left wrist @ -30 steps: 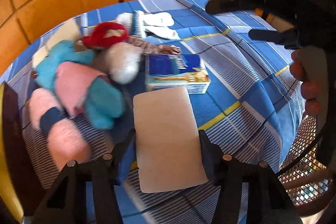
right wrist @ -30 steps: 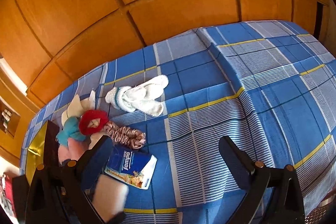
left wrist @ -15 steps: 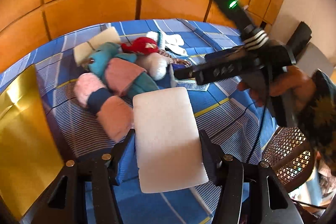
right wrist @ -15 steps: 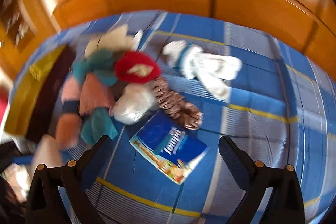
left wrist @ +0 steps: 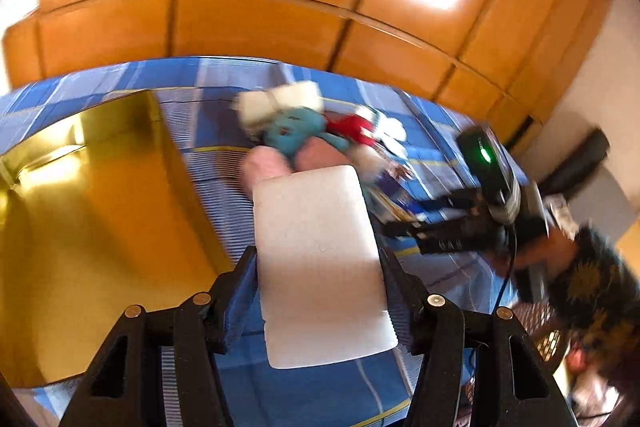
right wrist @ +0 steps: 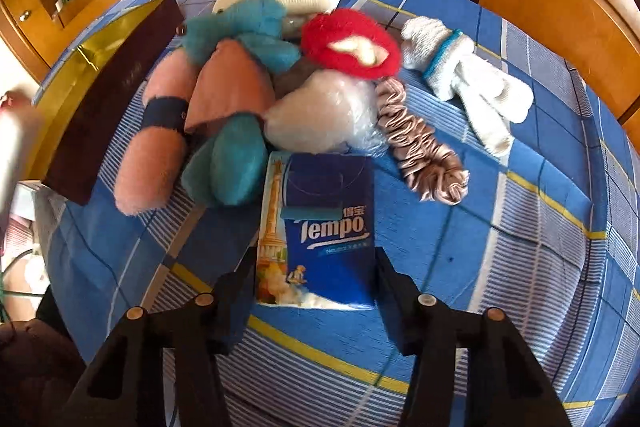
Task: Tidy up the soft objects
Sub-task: 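Grasp the white foam pad with the left tool while the right tool grasps the blue Tempo tissue pack, then carry the white pad into the gold tray and open the left tool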
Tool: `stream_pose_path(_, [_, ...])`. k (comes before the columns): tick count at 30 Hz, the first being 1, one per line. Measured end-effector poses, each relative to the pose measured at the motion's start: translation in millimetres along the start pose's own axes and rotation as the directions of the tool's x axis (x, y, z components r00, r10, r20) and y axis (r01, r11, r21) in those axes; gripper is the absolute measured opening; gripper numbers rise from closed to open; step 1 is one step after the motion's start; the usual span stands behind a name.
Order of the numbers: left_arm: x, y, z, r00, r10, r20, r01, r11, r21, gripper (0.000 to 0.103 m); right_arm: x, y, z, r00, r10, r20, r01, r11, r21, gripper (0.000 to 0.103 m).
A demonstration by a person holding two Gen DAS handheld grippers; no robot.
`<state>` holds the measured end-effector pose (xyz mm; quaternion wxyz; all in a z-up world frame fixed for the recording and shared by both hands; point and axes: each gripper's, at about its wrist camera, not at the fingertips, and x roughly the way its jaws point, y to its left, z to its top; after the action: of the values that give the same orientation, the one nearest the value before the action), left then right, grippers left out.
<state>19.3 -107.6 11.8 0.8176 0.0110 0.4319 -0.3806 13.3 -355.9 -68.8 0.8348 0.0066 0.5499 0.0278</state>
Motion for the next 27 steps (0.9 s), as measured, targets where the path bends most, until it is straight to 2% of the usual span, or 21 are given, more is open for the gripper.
stream_pose_path(3, [-12, 26, 9, 0.999, 0.041, 0.013, -0.040, 0.996, -0.084, 0.059, 2, -1, 2, 0.999, 0.014, 0.034, -0.015, 0.999, 0.036, 0.054])
stream_pose_path(6, [-20, 56, 19, 0.993, 0.114, 0.017, -0.110, 0.980, -0.165, 0.059, 3, -14, 10, 0.999, 0.021, 0.050, -0.024, 0.998, 0.064, 0.055])
stream_pose_path(9, [-14, 92, 32, 0.985, 0.173, -0.010, -0.171, 0.954, -0.245, 0.059, 0, -24, 13, 0.998, 0.021, 0.060, -0.026, 0.997, 0.079, 0.060])
stream_pose_path(15, [19, 150, 56, 0.968, 0.235, -0.088, -0.251, 0.892, -0.376, 0.059, -3, -29, 16, 0.997, 0.007, 0.078, -0.013, 0.997, 0.082, 0.067])
stream_pose_path(18, [36, 163, 69, 0.956, 0.270, -0.113, -0.293, 0.879, -0.377, 0.059, -3, -28, 17, 0.996, 0.007, 0.084, -0.014, 0.996, 0.089, 0.072])
stream_pose_path(22, [60, 174, 83, 0.943, 0.294, -0.155, -0.332, 0.857, -0.394, 0.060, -2, -28, 19, 0.996, 0.010, 0.083, -0.018, 0.996, 0.093, 0.072])
stream_pose_path(27, [82, 180, 96, 0.926, 0.332, -0.181, -0.378, 0.844, -0.382, 0.062, 0, -25, 20, 0.997, 0.007, 0.083, -0.014, 0.997, 0.082, 0.072])
